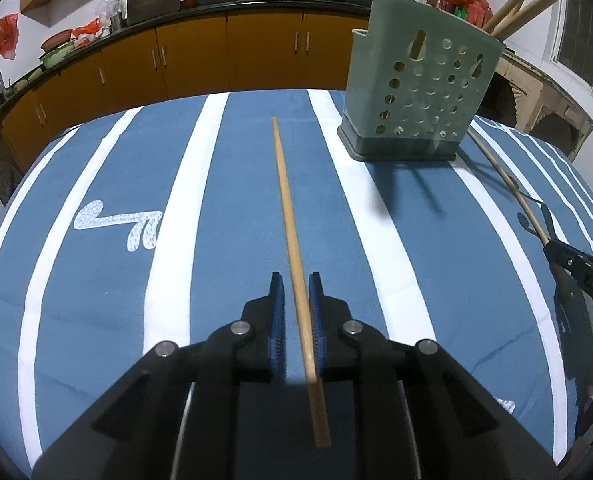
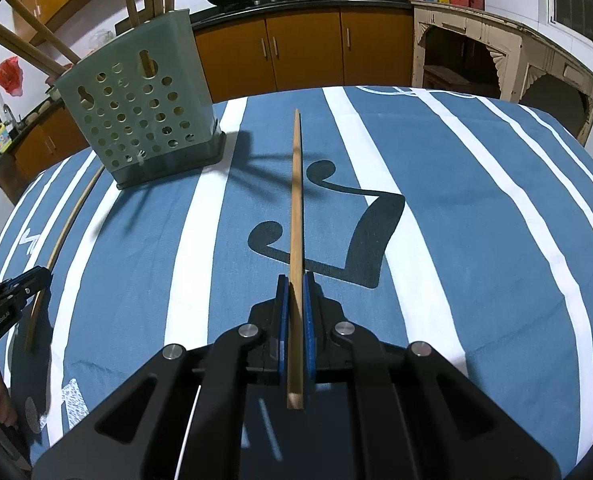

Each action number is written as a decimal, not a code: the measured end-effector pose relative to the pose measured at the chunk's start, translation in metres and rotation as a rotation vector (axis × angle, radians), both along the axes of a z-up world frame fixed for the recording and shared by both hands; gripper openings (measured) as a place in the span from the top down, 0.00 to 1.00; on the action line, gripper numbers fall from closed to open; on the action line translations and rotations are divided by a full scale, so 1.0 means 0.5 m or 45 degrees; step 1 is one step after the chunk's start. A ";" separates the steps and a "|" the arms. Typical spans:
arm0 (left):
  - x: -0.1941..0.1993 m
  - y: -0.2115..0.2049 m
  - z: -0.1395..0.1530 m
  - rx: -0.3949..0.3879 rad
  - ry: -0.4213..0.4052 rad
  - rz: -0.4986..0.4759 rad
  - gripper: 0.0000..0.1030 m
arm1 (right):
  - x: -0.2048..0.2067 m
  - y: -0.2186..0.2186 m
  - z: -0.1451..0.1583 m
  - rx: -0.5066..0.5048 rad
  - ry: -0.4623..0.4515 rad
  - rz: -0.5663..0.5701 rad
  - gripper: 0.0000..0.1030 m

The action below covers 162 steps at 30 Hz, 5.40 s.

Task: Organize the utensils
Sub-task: 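Lift both held chopsticks upright toward the green holder, then lower the left tool's chopstick into the holder while the right tool inserts its own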

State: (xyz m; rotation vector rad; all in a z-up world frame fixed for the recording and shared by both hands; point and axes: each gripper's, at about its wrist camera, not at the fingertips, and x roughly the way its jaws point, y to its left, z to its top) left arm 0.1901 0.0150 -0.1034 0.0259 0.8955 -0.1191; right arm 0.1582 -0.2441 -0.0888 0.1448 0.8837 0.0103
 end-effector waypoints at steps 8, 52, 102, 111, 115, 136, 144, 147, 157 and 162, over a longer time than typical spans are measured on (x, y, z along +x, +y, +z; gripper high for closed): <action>-0.020 -0.009 -0.001 0.021 0.000 0.019 0.85 | -0.011 0.001 -0.001 -0.005 0.001 0.001 0.92; -0.080 0.040 0.199 -0.153 -0.318 0.051 0.92 | -0.065 -0.034 0.176 0.020 -0.364 -0.011 0.92; -0.127 0.002 0.381 -0.262 -0.601 -0.084 0.93 | -0.095 -0.028 0.335 0.152 -0.653 0.081 0.93; -0.126 -0.038 0.472 -0.333 -0.742 -0.146 0.93 | -0.112 -0.022 0.437 0.217 -0.816 0.132 0.93; -0.121 -0.062 0.511 -0.360 -0.811 -0.158 0.93 | -0.108 -0.014 0.479 0.231 -0.902 0.147 0.93; -0.005 -0.133 0.563 -0.274 -0.987 -0.036 0.93 | 0.022 0.061 0.514 0.150 -1.094 0.179 0.92; 0.042 -0.140 0.511 -0.254 -0.938 -0.013 0.93 | 0.060 0.064 0.449 0.135 -1.005 0.165 0.93; 0.057 -0.136 0.494 -0.254 -0.921 -0.015 0.93 | 0.068 0.067 0.433 0.130 -0.980 0.165 0.93; 0.090 -0.124 0.455 -0.248 -0.834 0.000 0.93 | 0.083 0.082 0.400 0.120 -0.894 0.176 0.92; 0.096 -0.118 0.442 -0.254 -0.798 -0.002 0.93 | 0.086 0.081 0.400 0.129 -0.877 0.173 0.92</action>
